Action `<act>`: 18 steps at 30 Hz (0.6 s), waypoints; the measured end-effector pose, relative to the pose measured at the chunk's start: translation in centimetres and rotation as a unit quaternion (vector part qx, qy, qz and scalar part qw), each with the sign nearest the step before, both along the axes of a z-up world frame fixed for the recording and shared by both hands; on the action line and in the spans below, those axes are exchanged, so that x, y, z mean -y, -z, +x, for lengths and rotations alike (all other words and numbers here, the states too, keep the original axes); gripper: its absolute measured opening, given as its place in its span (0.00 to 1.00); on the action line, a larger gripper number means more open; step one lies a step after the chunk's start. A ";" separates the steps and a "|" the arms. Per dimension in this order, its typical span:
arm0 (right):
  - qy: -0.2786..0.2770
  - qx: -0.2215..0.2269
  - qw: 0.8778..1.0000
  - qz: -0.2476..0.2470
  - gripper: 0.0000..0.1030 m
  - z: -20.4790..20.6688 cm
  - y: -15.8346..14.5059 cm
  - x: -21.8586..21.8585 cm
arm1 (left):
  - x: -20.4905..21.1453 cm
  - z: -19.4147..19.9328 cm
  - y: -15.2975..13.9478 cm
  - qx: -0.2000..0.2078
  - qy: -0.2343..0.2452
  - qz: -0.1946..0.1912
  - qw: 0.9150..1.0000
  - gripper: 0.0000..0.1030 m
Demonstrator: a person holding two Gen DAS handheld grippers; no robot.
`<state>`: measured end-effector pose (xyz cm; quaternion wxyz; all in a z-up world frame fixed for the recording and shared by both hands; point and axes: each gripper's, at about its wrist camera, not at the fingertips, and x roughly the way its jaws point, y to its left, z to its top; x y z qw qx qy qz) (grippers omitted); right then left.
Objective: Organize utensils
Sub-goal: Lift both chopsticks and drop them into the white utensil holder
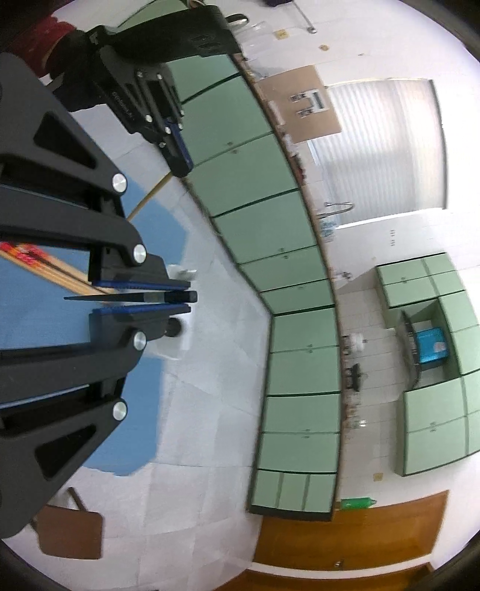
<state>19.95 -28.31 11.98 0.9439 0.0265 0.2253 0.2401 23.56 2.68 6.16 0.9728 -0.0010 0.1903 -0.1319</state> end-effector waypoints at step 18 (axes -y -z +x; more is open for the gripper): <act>0.061 0.014 0.998 -0.019 0.06 13.5 1.8 -1.7 | 2.8 12.5 -0.4 0.021 -0.037 0.021 0.999 0.06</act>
